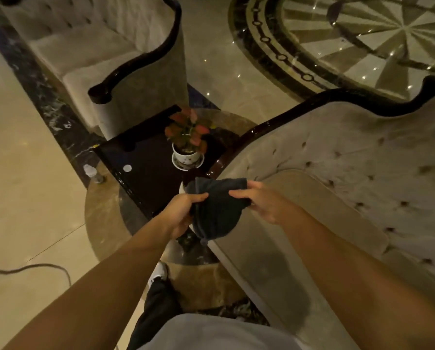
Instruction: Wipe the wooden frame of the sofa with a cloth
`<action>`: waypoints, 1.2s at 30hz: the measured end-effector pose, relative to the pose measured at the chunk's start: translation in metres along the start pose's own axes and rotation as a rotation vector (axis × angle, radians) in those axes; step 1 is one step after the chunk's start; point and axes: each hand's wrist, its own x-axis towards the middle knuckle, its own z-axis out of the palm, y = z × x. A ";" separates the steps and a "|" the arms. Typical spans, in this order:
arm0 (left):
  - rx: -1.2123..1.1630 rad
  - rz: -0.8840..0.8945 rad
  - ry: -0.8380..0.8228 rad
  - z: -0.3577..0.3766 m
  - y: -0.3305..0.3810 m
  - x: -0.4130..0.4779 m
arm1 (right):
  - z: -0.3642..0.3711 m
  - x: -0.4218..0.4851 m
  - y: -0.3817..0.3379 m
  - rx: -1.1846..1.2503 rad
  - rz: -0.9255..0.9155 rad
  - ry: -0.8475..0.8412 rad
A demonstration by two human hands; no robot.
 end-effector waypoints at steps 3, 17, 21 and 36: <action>0.004 0.050 0.036 -0.045 0.020 0.026 | 0.049 0.049 -0.005 0.084 -0.045 0.087; 0.578 0.080 0.362 -0.262 0.017 0.185 | 0.235 0.238 0.067 -0.038 0.310 0.305; 0.486 -0.058 0.367 -0.295 -0.008 0.249 | 0.246 0.299 0.118 0.070 0.467 0.331; 0.636 -0.038 0.329 -0.346 -0.011 0.418 | 0.241 0.440 0.175 0.337 0.582 0.368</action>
